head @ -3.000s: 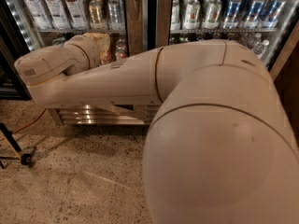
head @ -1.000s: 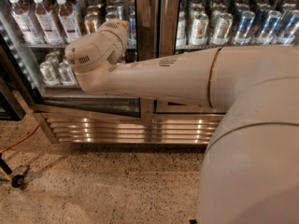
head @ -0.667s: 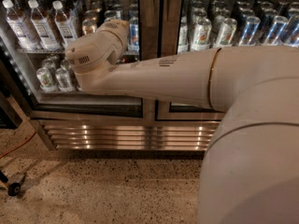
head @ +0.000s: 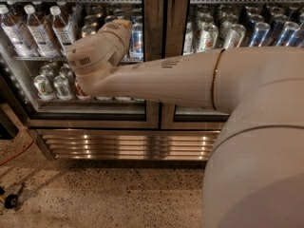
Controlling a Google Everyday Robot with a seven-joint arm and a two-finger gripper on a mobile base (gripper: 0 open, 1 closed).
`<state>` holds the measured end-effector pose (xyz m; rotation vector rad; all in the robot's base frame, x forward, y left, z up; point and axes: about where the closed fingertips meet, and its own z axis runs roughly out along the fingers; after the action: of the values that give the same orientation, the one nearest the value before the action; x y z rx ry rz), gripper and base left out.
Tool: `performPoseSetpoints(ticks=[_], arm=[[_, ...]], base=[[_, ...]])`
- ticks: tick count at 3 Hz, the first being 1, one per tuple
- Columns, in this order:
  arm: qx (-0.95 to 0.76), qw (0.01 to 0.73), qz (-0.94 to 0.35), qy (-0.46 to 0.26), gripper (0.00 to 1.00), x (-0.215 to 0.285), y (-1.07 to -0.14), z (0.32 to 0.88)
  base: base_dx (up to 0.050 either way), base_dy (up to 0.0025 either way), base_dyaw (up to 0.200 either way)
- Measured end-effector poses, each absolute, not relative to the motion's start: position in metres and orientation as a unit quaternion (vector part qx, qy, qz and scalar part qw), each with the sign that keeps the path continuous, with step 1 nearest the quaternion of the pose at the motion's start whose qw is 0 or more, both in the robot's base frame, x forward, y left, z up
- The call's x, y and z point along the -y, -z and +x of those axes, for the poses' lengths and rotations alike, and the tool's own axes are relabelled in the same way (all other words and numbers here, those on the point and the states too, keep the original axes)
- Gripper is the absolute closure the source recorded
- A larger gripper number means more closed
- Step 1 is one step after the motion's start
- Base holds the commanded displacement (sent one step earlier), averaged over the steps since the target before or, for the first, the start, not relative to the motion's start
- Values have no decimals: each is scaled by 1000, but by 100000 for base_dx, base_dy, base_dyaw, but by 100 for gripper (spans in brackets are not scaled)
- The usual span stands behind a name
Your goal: Close left fridge door
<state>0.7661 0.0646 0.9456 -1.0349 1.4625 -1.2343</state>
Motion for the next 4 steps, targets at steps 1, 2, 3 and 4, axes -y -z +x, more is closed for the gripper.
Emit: performPoseSetpoints(ticks=[1, 2, 3, 4], arm=[[-595, 464, -421, 502, 100, -64, -946, 760], [-613, 463, -431, 474, 100, -73, -952, 734], [-657, 455, -436, 414, 100, -84, -959, 700], [-707, 438, -435, 346, 100, -93, -946, 674]], base=[[0, 0, 0], [0, 0, 0], [0, 0, 0], [0, 0, 0]])
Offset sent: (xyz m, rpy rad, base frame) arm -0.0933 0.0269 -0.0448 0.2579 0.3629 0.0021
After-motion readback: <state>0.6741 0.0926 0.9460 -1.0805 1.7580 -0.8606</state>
